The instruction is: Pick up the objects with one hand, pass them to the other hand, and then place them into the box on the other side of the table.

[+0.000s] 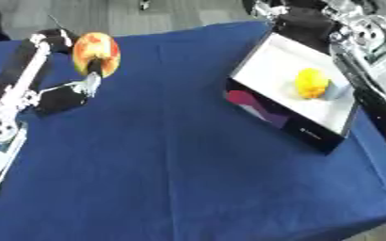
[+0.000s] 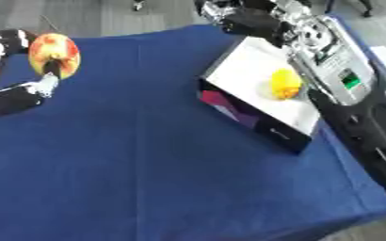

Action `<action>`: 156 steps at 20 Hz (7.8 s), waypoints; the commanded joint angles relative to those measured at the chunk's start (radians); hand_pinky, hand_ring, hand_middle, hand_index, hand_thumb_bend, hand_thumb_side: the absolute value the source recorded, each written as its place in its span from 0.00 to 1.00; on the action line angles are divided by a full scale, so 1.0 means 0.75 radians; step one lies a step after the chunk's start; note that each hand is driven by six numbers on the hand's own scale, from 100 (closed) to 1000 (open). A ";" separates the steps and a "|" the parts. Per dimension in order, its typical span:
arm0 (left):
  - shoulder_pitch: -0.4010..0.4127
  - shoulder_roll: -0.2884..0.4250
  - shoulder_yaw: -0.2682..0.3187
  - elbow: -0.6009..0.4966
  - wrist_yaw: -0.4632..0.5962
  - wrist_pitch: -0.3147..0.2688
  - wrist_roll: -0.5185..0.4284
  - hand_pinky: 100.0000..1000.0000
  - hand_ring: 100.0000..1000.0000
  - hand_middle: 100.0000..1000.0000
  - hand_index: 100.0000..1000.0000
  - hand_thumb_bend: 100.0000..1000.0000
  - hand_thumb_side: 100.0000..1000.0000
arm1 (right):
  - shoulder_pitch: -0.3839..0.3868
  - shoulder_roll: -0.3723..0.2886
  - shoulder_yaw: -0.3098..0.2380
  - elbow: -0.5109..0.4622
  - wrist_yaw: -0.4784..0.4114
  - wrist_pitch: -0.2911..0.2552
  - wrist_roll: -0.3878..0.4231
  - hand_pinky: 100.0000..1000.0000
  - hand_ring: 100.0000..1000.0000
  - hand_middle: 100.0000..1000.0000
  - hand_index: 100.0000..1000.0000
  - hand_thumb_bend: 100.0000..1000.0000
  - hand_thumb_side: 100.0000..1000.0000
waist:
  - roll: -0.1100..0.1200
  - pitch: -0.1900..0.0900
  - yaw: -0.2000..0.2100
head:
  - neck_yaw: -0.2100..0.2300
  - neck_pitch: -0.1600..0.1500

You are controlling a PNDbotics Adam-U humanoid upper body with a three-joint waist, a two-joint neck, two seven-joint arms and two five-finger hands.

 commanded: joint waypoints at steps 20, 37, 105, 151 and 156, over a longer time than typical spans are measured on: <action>-0.023 -0.114 -0.046 -0.028 0.032 -0.100 0.021 0.77 0.60 0.58 0.51 0.00 0.40 | -0.104 0.044 0.128 -0.050 0.178 0.030 0.224 0.92 0.94 1.00 1.00 0.00 0.17 | -0.018 -0.034 0.030 | -0.041 0.018; -0.035 -0.164 -0.075 -0.036 -0.037 -0.194 0.044 0.76 0.61 0.58 0.52 0.00 0.29 | -0.141 0.094 0.198 -0.040 0.165 0.060 0.361 0.92 0.95 1.00 1.00 0.00 0.41 | -0.014 -0.026 0.050 | -0.095 0.021; -0.053 -0.261 -0.111 0.011 -0.090 -0.207 0.125 0.80 0.67 0.67 0.74 0.36 0.53 | -0.105 0.096 0.197 -0.068 0.037 0.152 0.211 0.85 0.70 0.56 0.49 0.00 0.10 | -0.012 -0.004 0.057 | -0.112 0.021; 0.132 -0.044 0.035 -0.038 -0.101 0.045 0.255 0.81 0.68 0.66 0.76 0.04 0.53 | 0.370 -0.233 -0.240 0.062 -0.040 0.082 -0.272 0.85 0.69 0.58 0.52 0.00 0.15 | 0.025 -0.025 -0.038 | -0.159 0.001; 0.150 -0.038 0.037 -0.038 -0.077 0.043 0.285 0.81 0.68 0.66 0.75 0.03 0.54 | 0.401 -0.219 -0.257 0.173 0.019 0.051 -0.322 0.85 0.70 0.58 0.52 0.00 0.15 | 0.030 -0.024 -0.040 | -0.168 -0.001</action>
